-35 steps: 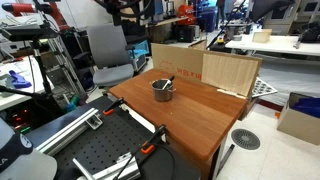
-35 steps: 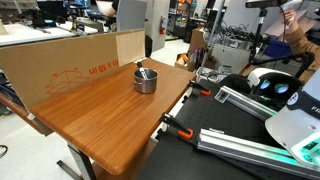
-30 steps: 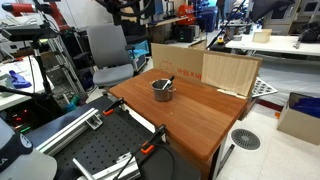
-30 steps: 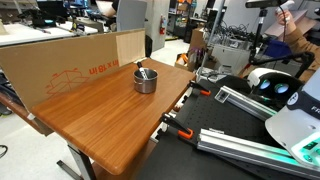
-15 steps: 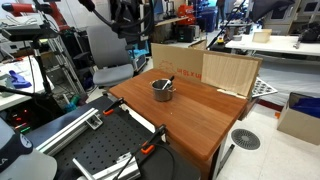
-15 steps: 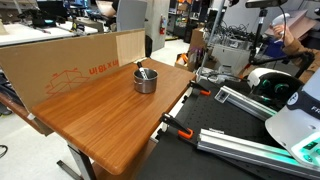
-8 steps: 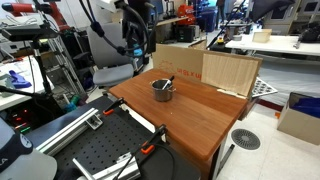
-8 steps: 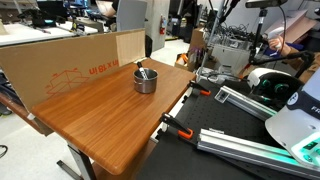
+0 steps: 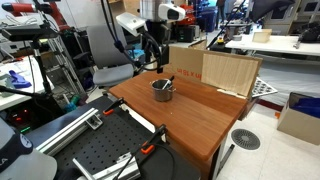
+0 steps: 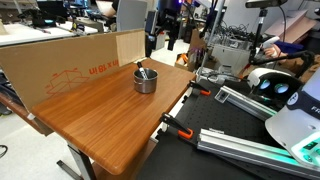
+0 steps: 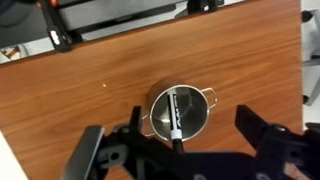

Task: Take the marker out of the pot and put it on the desk

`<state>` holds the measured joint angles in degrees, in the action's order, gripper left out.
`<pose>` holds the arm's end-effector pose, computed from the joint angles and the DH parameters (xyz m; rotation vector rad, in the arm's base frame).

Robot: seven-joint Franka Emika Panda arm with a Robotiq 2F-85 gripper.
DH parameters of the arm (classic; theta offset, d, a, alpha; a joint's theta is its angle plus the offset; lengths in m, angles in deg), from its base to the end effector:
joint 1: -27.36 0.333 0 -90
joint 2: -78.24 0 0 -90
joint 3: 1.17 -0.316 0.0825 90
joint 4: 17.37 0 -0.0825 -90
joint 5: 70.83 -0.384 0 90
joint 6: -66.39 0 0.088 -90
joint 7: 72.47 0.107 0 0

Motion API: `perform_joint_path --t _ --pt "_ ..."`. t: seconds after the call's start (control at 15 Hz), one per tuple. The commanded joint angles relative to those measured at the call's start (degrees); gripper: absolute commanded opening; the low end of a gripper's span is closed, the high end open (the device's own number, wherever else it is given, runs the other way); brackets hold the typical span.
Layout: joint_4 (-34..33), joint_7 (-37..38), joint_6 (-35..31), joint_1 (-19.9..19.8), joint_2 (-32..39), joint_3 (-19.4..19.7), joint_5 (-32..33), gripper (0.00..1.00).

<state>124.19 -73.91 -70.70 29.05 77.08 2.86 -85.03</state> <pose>0.4660 -0.0169 0.2956 -2.9589 0.3006 0.0777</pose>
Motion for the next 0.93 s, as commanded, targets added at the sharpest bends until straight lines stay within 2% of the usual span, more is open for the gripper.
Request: perform_joint_path --t 0.0,0.33,0.87 --pt "-4.3 3.2 -1.0 -0.6 5.5 -1.8 -0.4 1.0" --pt "-9.7 9.2 -0.6 -0.2 12.0 -2.7 2.4 1.0" --pt "-16.5 13.3 1.3 0.6 20.4 -2.3 6.1 1.0"
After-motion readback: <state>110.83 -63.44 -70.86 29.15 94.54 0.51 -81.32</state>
